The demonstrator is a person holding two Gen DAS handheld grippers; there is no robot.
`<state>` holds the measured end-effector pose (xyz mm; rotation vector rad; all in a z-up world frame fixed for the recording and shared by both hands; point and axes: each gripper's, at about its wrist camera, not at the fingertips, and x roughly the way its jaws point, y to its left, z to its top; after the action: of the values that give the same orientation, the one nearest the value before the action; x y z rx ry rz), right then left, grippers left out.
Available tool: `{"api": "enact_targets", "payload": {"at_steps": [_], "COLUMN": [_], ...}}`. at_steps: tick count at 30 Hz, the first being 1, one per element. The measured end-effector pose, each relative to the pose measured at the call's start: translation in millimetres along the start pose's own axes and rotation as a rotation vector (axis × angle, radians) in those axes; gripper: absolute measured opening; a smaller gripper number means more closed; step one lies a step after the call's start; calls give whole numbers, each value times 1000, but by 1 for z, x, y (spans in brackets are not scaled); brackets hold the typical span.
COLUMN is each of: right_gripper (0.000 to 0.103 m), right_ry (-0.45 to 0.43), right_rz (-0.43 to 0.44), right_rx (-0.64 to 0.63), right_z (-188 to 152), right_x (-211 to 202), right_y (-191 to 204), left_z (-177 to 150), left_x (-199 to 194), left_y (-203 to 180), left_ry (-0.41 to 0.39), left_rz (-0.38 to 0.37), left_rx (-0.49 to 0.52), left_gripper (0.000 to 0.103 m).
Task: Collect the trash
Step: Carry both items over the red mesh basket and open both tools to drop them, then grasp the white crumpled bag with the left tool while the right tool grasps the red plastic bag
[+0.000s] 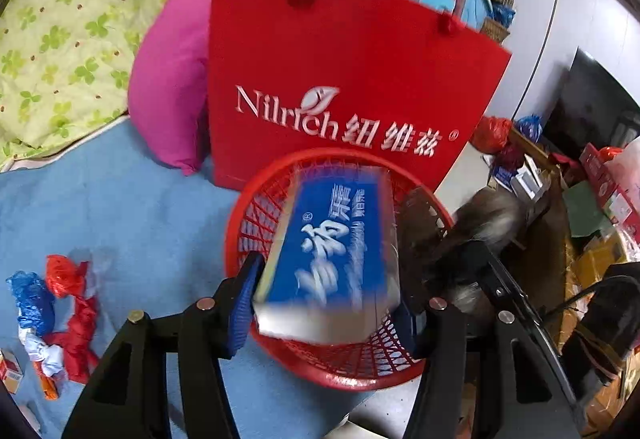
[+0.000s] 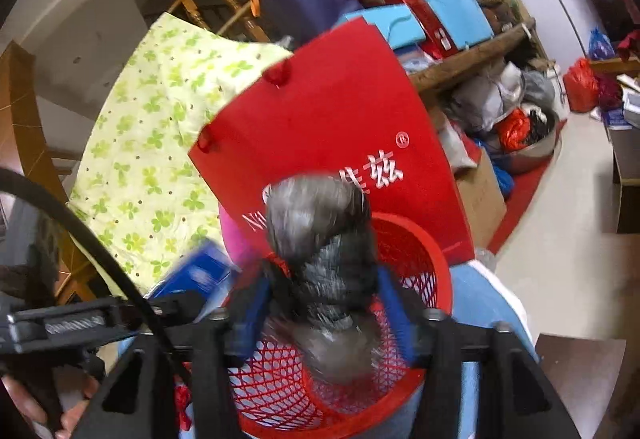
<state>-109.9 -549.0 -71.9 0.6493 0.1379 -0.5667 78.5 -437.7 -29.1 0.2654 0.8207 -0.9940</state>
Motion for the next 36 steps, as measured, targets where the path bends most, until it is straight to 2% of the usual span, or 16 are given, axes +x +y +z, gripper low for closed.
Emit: {"api": "enact_targets", "payload": {"at_steps": [2, 5, 10, 14, 20, 24, 28, 31, 36], "right_gripper": [66, 66, 66, 66, 68, 68, 68, 68, 68], "right_ry": [-7, -18, -60, -100, -121, -51, 106, 219, 456], "right_rz": [2, 16, 52, 111, 234, 316, 391, 399, 362], "right_rx": [-7, -28, -100, -156, -251, -303, -335, -346, -358], "right_z": [-1, 1, -3, -11, -36, -62, -97, -120, -166], "right_x": [-1, 3, -5, -15, -29, -19, 7, 31, 85], "right_y": [-3, 4, 28, 54, 113, 155, 199, 217, 242], "left_z": [0, -5, -22, -52, -114, -159, -202, -234, -267], "left_x": [0, -5, -35, -64, -106, -136, -162, -177, -188], "left_y": [-1, 4, 26, 57, 130, 185, 234, 271, 312], "left_ry": [2, -14, -82, -124, -96, -76, -51, -26, -11], "left_rz": [9, 26, 60, 171, 367, 494, 579, 646, 681], "left_rx": [-4, 5, -18, -40, -158, -256, -362, -455, -572], "left_gripper": [66, 66, 67, 71, 71, 71, 71, 71, 71]}}
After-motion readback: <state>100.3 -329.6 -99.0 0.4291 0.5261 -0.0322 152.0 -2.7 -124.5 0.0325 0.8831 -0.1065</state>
